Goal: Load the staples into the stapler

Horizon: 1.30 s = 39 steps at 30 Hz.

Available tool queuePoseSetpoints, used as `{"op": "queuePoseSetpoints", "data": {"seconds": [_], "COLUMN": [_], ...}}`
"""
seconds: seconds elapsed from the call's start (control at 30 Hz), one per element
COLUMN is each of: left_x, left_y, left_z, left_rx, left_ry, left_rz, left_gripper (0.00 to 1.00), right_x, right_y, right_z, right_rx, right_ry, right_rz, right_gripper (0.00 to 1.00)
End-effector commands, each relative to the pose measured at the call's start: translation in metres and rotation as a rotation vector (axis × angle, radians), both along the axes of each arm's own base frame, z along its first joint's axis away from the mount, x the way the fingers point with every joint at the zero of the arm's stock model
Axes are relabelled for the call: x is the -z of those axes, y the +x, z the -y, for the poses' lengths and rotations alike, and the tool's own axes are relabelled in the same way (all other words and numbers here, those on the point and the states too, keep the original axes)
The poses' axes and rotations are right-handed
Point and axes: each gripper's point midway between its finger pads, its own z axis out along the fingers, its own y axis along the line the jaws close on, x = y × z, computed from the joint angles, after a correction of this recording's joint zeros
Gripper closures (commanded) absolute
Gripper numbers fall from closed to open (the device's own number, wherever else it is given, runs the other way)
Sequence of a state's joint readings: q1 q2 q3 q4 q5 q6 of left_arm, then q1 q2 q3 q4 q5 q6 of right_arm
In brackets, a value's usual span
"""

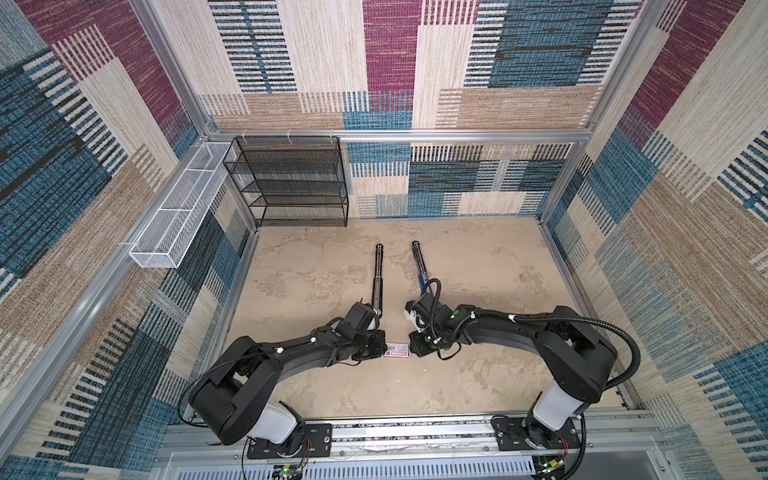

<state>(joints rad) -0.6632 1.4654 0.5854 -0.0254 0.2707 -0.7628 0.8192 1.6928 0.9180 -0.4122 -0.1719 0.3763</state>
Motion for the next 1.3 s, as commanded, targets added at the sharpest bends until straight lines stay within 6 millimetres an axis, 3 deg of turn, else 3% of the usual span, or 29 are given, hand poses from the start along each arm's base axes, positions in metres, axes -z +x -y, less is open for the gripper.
{"op": "queuePoseSetpoints", "data": {"seconds": [0.0,0.3,0.5,0.63,0.8,1.0,1.27], "left_x": [0.005,0.005,0.004,0.004,0.005,0.004,0.003], "left_y": [-0.002,-0.003,-0.002,-0.002,-0.003,-0.003,-0.003], "left_z": [-0.005,-0.005,-0.004,-0.004,-0.005,-0.005,-0.005], "left_rx": [-0.011,-0.008,-0.009,-0.009,-0.009,-0.01,-0.01], "left_ry": [0.024,0.022,0.017,0.018,0.019,0.021,0.019], "left_rz": [-0.014,-0.014,-0.011,-0.013,-0.015,-0.012,-0.011], "left_gripper": [1.0,1.0,1.0,1.0,1.0,1.0,1.0], "right_x": [0.011,-0.03,-0.027,-0.02,-0.007,-0.002,-0.003], "right_y": [0.0,0.008,0.002,0.0,-0.003,-0.007,-0.01], "right_z": [0.029,-0.009,-0.019,-0.02,-0.014,-0.003,-0.006], "right_rx": [0.024,0.036,0.025,0.022,0.03,0.034,0.035], "right_ry": [-0.149,0.053,0.096,0.087,0.046,0.003,0.034], "right_rz": [0.019,0.023,-0.014,-0.027,-0.054,-0.048,-0.06], "right_gripper": [0.77,0.58,0.47,0.45,0.52,0.74,0.85]}}
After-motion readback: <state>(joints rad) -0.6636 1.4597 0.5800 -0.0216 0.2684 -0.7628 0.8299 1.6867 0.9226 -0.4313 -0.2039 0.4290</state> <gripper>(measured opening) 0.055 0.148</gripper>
